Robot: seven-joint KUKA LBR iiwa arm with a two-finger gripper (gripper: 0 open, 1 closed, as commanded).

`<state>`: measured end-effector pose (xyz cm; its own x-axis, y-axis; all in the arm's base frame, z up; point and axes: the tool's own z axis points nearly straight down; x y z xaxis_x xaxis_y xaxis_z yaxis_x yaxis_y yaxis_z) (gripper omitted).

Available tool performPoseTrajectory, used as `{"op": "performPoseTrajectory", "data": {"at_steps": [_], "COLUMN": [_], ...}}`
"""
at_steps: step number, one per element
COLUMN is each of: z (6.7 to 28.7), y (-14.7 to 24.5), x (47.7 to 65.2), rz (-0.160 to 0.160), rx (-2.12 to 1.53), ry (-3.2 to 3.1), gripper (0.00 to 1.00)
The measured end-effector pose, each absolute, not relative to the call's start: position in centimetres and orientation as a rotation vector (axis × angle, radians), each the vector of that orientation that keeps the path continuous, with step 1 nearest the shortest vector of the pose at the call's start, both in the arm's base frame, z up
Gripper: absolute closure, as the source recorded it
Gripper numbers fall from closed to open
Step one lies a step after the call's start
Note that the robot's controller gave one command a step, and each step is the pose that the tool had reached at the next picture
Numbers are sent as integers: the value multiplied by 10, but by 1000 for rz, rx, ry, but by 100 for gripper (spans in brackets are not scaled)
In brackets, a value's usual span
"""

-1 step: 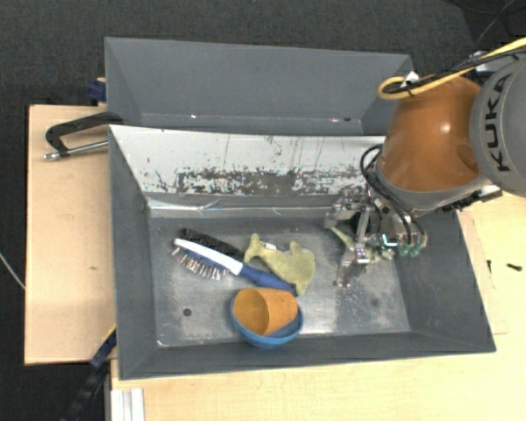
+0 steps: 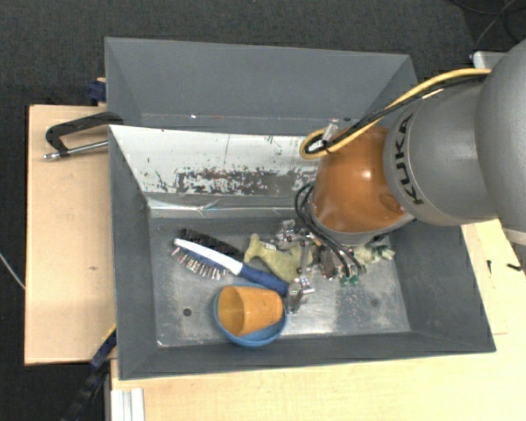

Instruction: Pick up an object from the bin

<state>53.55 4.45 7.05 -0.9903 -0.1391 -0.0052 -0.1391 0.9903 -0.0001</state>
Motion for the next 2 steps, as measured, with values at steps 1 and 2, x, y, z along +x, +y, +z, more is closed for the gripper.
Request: {"op": "performPoseTrajectory", "data": {"at_steps": [1, 2], "z": [74, 211], "y": [44, 35], "x": [537, 529], "rz": [2, 1], "rx": [-215, -196], "ry": [3126, 3123], "gripper": [100, 100]}}
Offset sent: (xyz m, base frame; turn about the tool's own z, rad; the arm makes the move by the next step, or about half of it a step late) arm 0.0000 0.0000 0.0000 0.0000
